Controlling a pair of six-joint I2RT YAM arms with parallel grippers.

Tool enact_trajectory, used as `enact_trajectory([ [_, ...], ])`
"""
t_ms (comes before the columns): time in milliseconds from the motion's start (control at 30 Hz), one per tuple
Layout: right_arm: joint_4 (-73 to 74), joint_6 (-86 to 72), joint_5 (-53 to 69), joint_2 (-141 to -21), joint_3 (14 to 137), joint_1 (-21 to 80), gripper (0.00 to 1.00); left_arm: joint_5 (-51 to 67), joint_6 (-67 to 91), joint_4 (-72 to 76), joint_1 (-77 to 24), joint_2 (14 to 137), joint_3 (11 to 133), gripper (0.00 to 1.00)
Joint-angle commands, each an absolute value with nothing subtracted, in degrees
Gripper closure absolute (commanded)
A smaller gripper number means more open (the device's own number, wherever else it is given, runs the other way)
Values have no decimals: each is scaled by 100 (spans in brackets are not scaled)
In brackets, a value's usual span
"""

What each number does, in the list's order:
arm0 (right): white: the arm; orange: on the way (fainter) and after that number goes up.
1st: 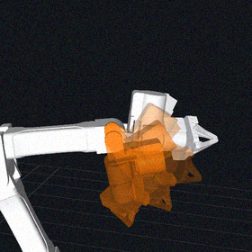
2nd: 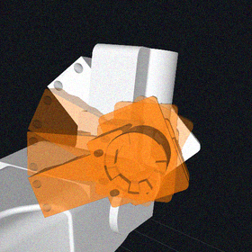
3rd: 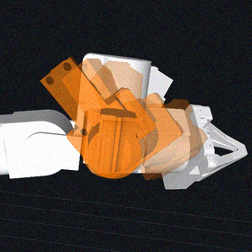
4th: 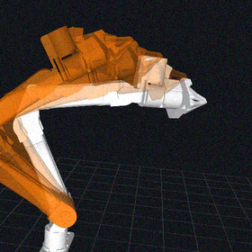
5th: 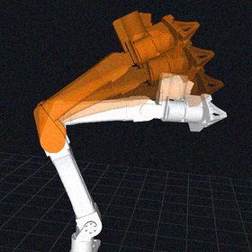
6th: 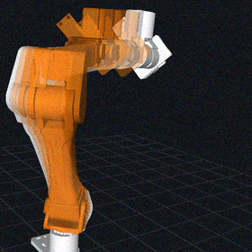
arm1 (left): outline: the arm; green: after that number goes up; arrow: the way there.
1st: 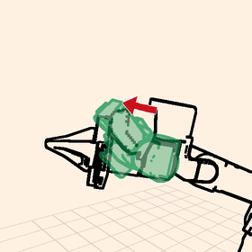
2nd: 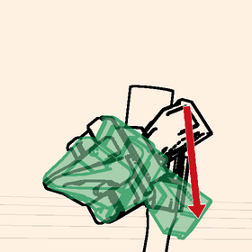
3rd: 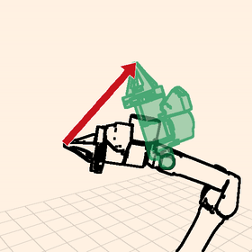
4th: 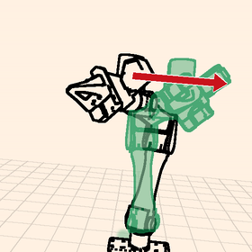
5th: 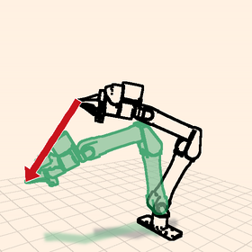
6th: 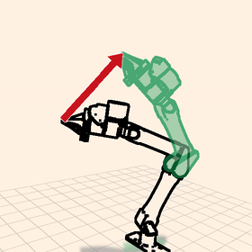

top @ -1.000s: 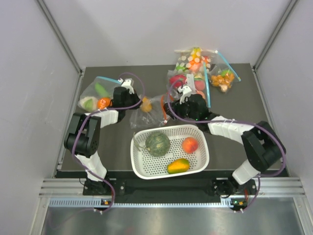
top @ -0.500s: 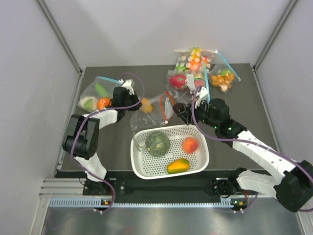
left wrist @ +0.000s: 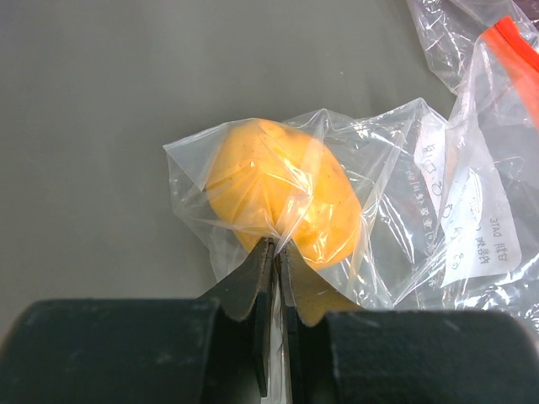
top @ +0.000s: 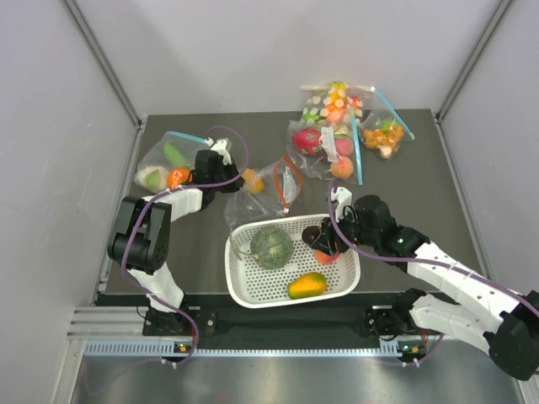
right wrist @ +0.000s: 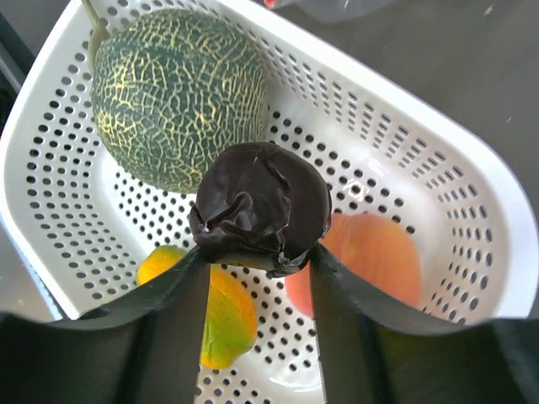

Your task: Open the zip-top bag and remove the fake food

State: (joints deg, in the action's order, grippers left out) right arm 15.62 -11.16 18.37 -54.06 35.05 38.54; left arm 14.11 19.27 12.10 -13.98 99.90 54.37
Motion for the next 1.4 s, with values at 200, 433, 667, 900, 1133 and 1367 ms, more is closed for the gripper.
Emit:
enact_trajectory([
  [200,1415,-1178,2074,-5581,3788,3955,22,1459,1960,967,-1424,9940,5590,89],
  [433,1476,-1055,1523,-5555,4069,3946,19,1555,1960,976,-1424,10002,5590,89],
  [667,1222,-703,1230,-6055,4780,3359,21,1854,1802,1002,-1424,10134,5642,89],
  [900,282,-589,1688,-7512,5597,2672,25,2030,1819,1037,-1424,10292,5739,90],
  [1133,229,-334,1670,-9640,6942,2672,30,2030,1767,993,-1424,10275,5774,90],
  [1367,-202,-527,1969,-10265,7216,2733,30,2100,1731,958,-1424,10274,5792,90],
])
